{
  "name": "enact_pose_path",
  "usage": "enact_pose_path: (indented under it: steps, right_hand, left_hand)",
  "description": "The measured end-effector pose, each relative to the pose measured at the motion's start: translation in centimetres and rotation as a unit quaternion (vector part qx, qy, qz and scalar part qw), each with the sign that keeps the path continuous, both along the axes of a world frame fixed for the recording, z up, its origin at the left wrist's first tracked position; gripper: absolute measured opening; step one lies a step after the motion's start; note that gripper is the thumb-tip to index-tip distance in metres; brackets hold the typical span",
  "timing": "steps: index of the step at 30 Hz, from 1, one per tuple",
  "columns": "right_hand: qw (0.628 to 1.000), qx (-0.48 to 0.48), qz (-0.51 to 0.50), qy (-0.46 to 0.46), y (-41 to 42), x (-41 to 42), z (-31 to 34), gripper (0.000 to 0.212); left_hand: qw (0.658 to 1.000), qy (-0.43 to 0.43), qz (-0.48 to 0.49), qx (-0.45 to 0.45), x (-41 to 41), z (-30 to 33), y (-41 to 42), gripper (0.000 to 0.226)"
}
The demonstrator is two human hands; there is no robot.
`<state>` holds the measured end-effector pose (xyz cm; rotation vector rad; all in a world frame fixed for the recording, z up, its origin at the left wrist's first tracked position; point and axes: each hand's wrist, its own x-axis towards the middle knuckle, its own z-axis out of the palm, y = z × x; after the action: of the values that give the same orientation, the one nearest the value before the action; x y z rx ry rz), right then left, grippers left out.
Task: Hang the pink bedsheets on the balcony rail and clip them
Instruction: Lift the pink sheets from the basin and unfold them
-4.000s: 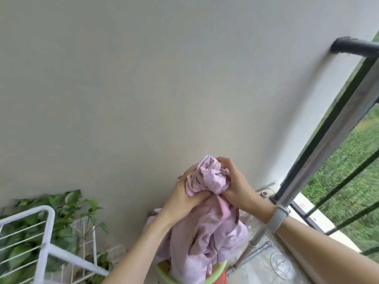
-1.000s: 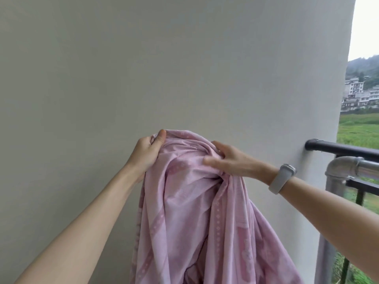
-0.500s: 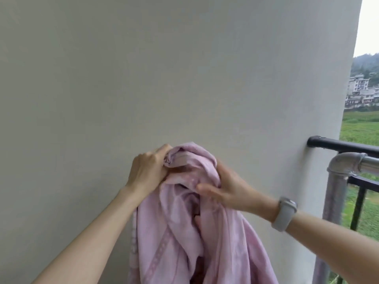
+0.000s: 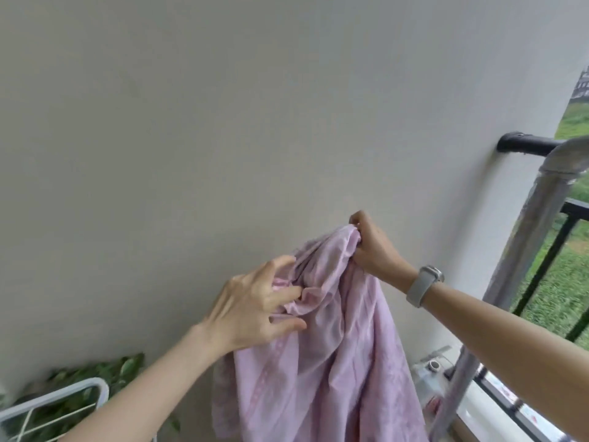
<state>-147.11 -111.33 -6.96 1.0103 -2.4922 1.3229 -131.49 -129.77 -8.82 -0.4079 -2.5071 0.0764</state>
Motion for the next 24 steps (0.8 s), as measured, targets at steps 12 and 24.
enact_pose_path:
  steps: [12, 24]
  right_hand:
    - [0.906, 0.207, 0.363, 0.069, 4.4, 9.8, -12.6, 0.050]
    - [0.937, 0.118, 0.213, -0.249, 0.7, 7.5, -15.4, 0.010]
  left_hand:
    - [0.952, -0.021, 0.187, 0.240, 1.8, -9.8, 1.1, 0.023]
    - [0.983, 0.115, 0.034, 0.142, 4.5, -13.0, 0.7, 0.010]
